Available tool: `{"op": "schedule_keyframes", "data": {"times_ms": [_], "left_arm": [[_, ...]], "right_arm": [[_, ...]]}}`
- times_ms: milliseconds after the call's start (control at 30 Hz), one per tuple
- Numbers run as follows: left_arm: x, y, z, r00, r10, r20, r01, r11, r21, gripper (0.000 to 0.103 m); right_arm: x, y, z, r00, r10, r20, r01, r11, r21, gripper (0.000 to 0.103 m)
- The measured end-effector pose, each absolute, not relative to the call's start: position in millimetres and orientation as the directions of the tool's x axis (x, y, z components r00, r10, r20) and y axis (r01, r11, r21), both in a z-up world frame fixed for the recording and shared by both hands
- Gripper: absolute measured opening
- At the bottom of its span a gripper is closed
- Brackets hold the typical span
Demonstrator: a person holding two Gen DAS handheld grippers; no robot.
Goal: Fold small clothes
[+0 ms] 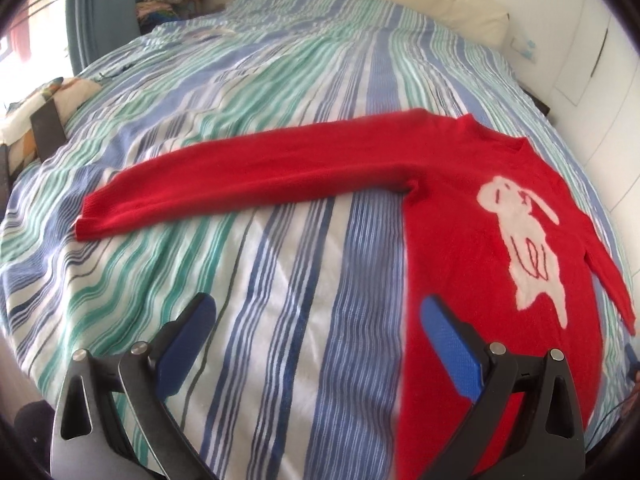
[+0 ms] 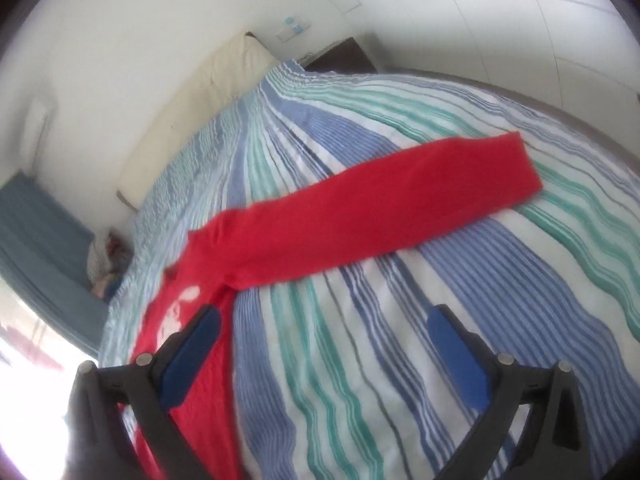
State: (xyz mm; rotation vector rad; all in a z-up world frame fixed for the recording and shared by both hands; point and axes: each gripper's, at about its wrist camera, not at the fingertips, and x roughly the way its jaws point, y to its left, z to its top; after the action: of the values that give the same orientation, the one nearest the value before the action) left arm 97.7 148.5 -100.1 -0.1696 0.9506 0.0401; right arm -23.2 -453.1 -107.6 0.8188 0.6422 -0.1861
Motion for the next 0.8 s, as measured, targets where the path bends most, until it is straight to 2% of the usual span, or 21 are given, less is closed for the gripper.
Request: {"op": "schedule_keyframes", "data": {"times_ms": [67, 133, 267, 300, 367, 400, 433, 500, 633, 733, 800], "left_arm": [[101, 148, -105, 0.570, -0.038, -0.821, -0.135, 0.981, -0.140, 0.102], [106, 148, -112, 0.543, -0.041, -0.839, -0.157, 0.976, -0.150, 0.102], [113, 152, -119, 0.531, -0.023, -0.847, -0.187, 0.972, -0.144, 0.102], [115, 154, -121, 0.533, -0.012, -0.846, -0.194, 0.972, -0.136, 0.102], [117, 159, -126, 0.530, 0.015, -0.848, -0.209, 0.971, -0.113, 0.102], [118, 162, -129, 0.529, 0.025, -0.848, -0.216, 0.971, -0.106, 0.102], [117, 165, -132, 0.529, 0.029, -0.848, -0.219, 0.970, -0.104, 0.102], [114, 170, -140, 0.528, 0.030, -0.849, -0.218, 0.971, -0.102, 0.102], [104, 177, -147, 0.527, 0.024, -0.850, -0.229, 0.967, -0.115, 0.102], [105, 182, -140, 0.563, 0.003, -0.827, -0.235, 0.959, -0.157, 0.102], [108, 185, -137, 0.573, -0.005, -0.819, -0.246, 0.953, -0.178, 0.102]], "right_arm": [[-14, -490, -128, 0.782, 0.155, -0.604, 0.435, 0.558, 0.707, 0.093], [-14, -512, -143, 0.781, 0.190, -0.595, 0.453, 0.484, 0.749, 0.075], [-13, -536, -145, 0.828, 0.110, -0.550, 0.465, 0.415, 0.782, 0.070], [-12, -542, -148, 0.832, 0.085, -0.548, 0.479, 0.389, 0.787, 0.065], [-9, -554, -156, 0.831, 0.039, -0.554, 0.513, 0.331, 0.792, 0.051], [-8, -557, -161, 0.830, 0.021, -0.558, 0.526, 0.302, 0.795, 0.041], [-7, -559, -164, 0.825, 0.011, -0.565, 0.540, 0.284, 0.793, 0.024], [-5, -566, -167, 0.791, 0.003, -0.612, 0.587, 0.277, 0.760, 0.002], [7, -565, -124, 0.756, -0.071, -0.651, 0.617, 0.410, 0.672, 0.004], [41, -531, -46, 0.814, -0.079, -0.576, 0.489, 0.629, 0.605, 0.004], [73, -491, 6, 0.854, -0.029, -0.520, 0.359, 0.757, 0.546, 0.004]]}}
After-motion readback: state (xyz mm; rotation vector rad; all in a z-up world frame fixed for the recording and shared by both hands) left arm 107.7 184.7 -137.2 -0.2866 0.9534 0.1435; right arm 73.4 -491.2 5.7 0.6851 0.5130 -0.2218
